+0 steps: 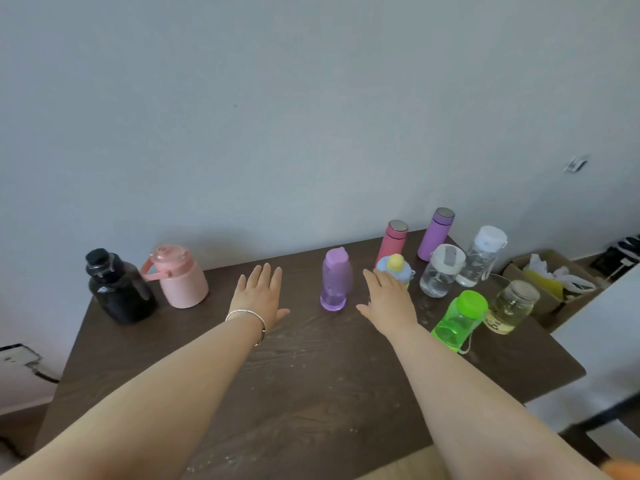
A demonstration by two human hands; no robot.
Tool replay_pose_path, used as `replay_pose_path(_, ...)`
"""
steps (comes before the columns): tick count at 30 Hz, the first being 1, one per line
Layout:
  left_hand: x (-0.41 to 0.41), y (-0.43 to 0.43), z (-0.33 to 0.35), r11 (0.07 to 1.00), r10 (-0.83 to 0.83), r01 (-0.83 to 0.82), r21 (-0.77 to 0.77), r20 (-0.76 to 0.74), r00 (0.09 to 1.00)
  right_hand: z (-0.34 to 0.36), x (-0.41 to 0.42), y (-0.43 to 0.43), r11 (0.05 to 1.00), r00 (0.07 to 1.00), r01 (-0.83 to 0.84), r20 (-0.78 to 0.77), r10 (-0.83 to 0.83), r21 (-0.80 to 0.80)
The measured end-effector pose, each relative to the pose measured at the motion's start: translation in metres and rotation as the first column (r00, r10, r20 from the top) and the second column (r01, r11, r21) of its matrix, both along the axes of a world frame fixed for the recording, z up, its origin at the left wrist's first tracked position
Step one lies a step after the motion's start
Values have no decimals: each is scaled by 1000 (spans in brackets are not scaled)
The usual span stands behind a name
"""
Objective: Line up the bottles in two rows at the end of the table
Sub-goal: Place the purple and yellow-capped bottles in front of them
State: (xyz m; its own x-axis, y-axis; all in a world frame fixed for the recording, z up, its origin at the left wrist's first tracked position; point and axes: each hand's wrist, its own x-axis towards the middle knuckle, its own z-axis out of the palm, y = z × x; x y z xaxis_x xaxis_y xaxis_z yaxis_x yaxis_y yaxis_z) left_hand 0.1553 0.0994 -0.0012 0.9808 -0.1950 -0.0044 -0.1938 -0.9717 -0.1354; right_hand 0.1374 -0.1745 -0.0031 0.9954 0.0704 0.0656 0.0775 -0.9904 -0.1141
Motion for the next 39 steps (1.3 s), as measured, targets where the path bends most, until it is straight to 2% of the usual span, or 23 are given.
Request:
replay_pose_path(5,13,-58,5,995,41,-37,-96,46,998,13,25,-65,988,998,20,56,-29,155)
replay_pose_path(8,19,-78,3,994,56,-53,-94,28,998,8,38,-86,971,999,46,12,-51,237)
replay_pose_path(18,68,-106,-10,982,25,-29,-188,-26,999,-24,67,-91,889,992,120,-85,-92,441)
replay_pose_path(21,84,-110,-18,964,22,-38,-264,-64,998,-33,71,-89,861,989,138,-109,-97,489)
replay_pose_path(25,99,-115,-33,913,2,-53,-404,-124,992,-44,75,-85,810,984,175,-115,-133,559)
replay_pose_path(31,114,-120,-51,749,29,-167,-641,-221,975,-50,80,-82,796,980,194,-84,-179,574)
replay_pose_path(34,117,-122,-55,683,33,-186,-707,-225,974,-50,84,-83,799,981,191,-74,-182,570)
replay_pose_path(39,118,-121,-54,648,43,-177,-740,-197,980,-46,86,-84,795,978,204,-82,-193,571)
